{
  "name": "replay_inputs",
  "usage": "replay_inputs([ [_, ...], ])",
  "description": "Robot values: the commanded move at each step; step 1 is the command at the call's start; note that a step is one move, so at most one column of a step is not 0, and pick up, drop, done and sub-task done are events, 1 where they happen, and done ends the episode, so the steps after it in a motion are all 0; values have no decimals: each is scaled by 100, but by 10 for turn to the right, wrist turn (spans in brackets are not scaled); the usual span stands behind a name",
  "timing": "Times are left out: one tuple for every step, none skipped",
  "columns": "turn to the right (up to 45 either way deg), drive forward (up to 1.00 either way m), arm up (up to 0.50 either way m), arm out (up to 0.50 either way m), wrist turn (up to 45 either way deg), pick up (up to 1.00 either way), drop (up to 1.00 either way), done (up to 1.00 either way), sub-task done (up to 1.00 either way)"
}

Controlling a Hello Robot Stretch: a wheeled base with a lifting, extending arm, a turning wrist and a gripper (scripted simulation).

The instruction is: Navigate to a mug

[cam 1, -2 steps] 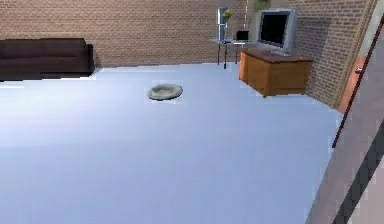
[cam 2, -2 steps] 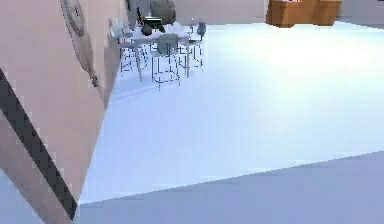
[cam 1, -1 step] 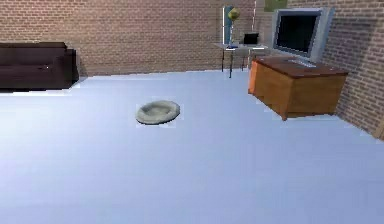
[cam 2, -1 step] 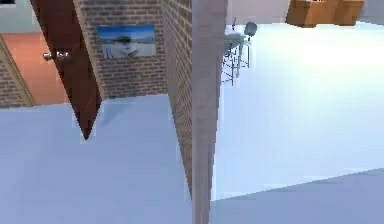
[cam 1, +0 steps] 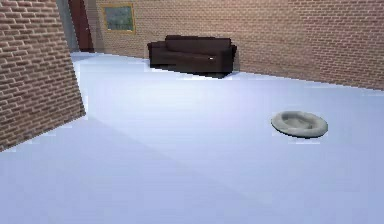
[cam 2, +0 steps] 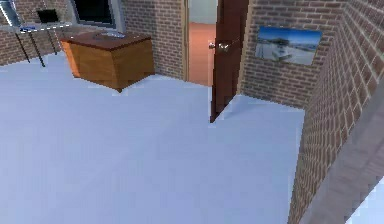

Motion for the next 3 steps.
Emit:
replay_inputs([
  [0,5,0,0,0,0,0,0,0],
  [450,0,0,0,0,0,0,0,0],
  [360,0,0,0,0,0,0,0,0],
])
